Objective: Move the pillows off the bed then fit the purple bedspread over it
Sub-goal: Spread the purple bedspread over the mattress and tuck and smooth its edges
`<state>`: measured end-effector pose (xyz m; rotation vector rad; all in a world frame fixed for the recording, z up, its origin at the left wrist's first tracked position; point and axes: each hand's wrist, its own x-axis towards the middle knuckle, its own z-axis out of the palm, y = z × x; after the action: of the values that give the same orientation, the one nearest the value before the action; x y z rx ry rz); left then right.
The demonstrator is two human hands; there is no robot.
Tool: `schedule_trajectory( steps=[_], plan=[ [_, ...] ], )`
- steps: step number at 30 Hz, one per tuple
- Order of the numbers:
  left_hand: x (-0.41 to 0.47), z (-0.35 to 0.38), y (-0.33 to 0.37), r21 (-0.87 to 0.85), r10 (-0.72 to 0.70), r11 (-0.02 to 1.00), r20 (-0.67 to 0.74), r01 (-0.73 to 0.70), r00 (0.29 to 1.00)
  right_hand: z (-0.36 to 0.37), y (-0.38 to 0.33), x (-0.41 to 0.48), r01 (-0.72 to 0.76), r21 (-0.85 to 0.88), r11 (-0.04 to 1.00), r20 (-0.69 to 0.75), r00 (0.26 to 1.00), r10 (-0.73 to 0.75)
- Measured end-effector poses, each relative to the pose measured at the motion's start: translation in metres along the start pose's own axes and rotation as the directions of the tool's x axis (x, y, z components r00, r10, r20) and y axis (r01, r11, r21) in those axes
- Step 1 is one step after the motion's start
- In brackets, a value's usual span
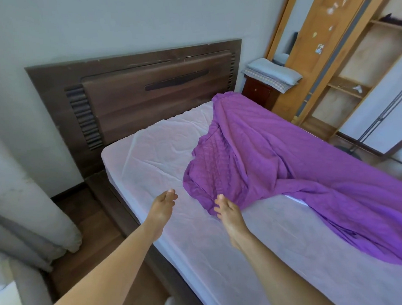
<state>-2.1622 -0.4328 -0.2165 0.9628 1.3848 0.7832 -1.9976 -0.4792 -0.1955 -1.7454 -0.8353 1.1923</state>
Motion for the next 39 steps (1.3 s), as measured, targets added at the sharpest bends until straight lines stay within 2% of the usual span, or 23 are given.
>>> schedule_trajectory(
  steps=[6, 15, 22, 28, 34, 39],
  plan=[
    [0.066, -0.003, 0.016, -0.007, 0.016, 1.0, 0.006, -0.016, 1.0, 0.016, -0.011, 0.063, -0.003, 0.027, 1.0, 0.017, 1.0, 0.002],
    [0.187, 0.007, 0.03, 0.03, -0.076, 0.997, -0.009, 0.076, 0.997, 0.039, -0.005, 0.19, -0.059, 0.05, 0.997, -0.01, 0.998, 0.059],
    [0.27, 0.02, 0.015, 0.096, -0.122, 0.988, 0.007, 0.12, 0.993, 0.047, 0.022, 0.265, -0.147, 0.012, 0.989, -0.058, 0.987, 0.148],
    [0.345, 0.04, -0.007, 0.173, -0.125, 0.979, 0.077, 0.11, 0.989, 0.047, 0.051, 0.318, -0.174, 0.001, 0.985, -0.103, 0.98, 0.173],
    [0.413, 0.066, -0.05, 0.289, -0.096, 0.954, 0.04, 0.081, 0.995, 0.045, 0.11, 0.376, -0.111, -0.211, 0.971, -0.041, 0.994, 0.105],
    [0.472, 0.092, -0.093, 0.329, -0.103, 0.94, 0.016, 0.092, 0.995, 0.046, 0.155, 0.428, -0.018, -0.425, 0.905, 0.022, 0.999, 0.03]
  ],
)
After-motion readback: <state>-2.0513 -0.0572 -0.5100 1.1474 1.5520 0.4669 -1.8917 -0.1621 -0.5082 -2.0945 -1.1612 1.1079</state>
